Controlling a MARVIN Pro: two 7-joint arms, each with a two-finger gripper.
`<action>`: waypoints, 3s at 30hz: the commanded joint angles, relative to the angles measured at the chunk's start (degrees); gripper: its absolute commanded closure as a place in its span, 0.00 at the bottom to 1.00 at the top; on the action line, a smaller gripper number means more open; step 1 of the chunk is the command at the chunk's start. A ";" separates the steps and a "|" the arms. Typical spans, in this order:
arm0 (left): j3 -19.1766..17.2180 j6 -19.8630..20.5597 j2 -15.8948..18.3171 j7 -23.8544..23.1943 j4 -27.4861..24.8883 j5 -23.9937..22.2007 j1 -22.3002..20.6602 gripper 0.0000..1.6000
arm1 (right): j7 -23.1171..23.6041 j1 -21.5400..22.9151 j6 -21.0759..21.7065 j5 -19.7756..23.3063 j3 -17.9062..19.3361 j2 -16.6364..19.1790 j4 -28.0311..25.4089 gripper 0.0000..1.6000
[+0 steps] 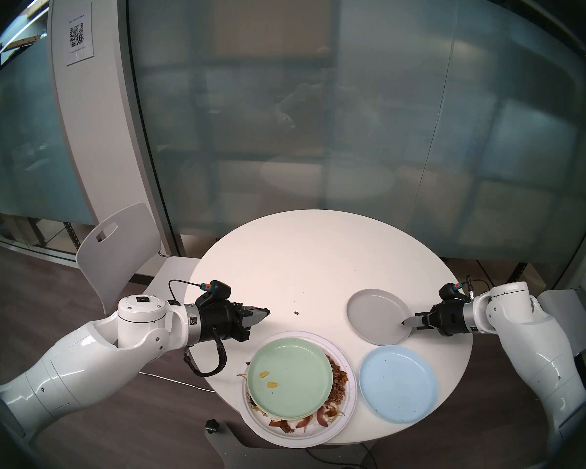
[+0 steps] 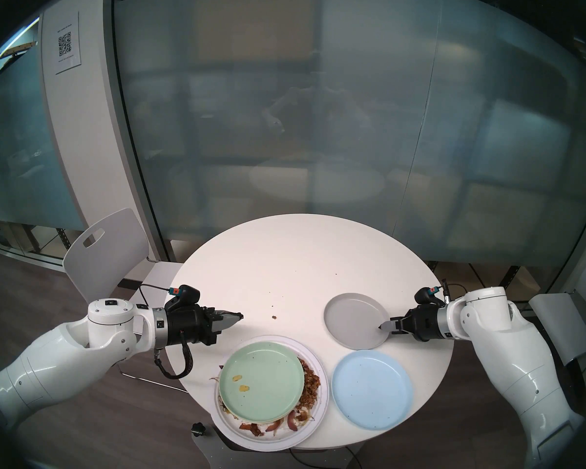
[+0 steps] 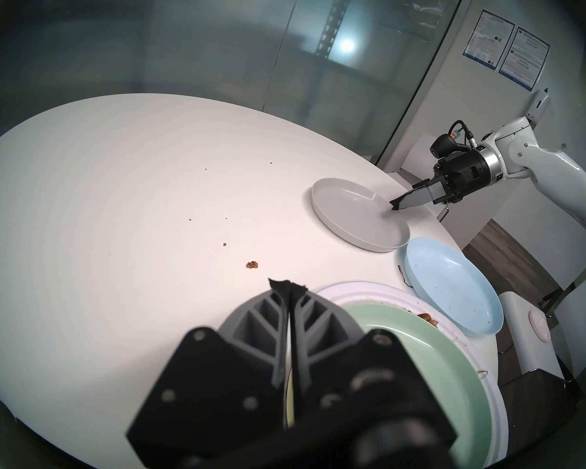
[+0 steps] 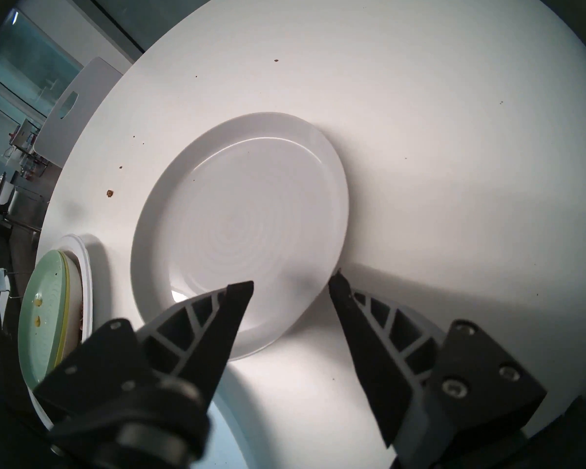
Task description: Stack the plates into one stack
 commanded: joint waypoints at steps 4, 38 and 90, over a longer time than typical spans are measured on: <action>-0.72 -0.43 0.17 0.12 -1.05 -0.12 -0.31 0.80 | -0.06 6.51 -0.05 -2.46 -4.43 1.00 2.10 0.48; -0.68 -0.44 0.17 0.08 -1.01 -0.12 -0.35 0.80 | 0.85 9.84 -0.05 3.63 1.31 -4.75 6.05 1.00; -0.68 -0.46 0.19 0.08 -1.02 -0.13 -0.35 0.80 | -1.19 14.51 -0.05 23.49 -23.38 4.88 -14.37 1.00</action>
